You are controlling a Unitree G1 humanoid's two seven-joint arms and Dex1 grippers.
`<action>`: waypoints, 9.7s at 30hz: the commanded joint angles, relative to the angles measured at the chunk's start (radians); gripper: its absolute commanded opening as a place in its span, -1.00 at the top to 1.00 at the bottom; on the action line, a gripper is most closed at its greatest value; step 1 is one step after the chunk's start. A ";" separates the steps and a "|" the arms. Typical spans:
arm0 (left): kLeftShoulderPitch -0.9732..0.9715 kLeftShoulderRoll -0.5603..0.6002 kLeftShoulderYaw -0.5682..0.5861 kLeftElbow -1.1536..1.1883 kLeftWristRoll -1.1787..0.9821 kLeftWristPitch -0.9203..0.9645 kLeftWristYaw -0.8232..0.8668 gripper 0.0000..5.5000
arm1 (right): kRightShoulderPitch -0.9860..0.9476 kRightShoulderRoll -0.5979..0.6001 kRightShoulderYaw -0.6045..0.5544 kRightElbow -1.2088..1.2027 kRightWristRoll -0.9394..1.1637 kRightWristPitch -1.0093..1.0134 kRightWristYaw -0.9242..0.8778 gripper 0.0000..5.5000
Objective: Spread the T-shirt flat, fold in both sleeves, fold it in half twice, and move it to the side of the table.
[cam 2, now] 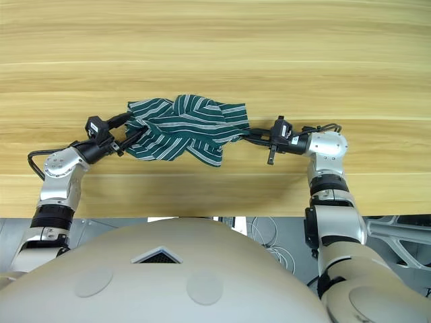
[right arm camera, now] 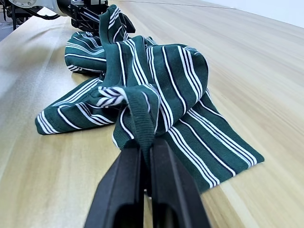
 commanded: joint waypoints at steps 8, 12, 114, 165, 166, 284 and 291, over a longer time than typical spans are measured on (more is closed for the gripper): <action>0.044 0.007 0.006 -0.083 -0.010 -0.022 -0.019 0.68 | -0.020 0.002 0.000 -0.009 0.000 -0.011 -0.001 1.00; 0.050 0.011 0.011 -0.077 -0.008 -0.025 -0.020 0.93 | -0.025 0.007 -0.008 -0.011 0.010 -0.013 -0.005 1.00; 0.566 0.275 0.368 -0.745 -0.265 0.521 0.022 0.20 | -0.091 -0.119 0.380 -0.365 -0.150 0.282 -0.156 0.36; 0.410 -0.076 0.074 -0.801 -0.294 0.808 0.449 1.00 | -0.070 -0.078 0.392 -0.221 -0.242 0.109 -0.205 0.36; 0.409 -0.054 0.035 -0.790 -0.233 0.792 0.453 1.00 | -0.066 -0.079 0.393 -0.227 -0.243 0.106 -0.206 0.36; 0.372 0.005 -0.277 -0.499 0.205 0.182 0.265 -0.01 | 0.283 -0.280 0.200 -1.128 -0.006 0.959 -0.324 1.00; 0.389 0.001 -0.284 -0.489 0.211 0.203 0.286 -0.01 | 0.222 -0.270 0.361 -1.158 -0.102 0.994 -0.305 1.00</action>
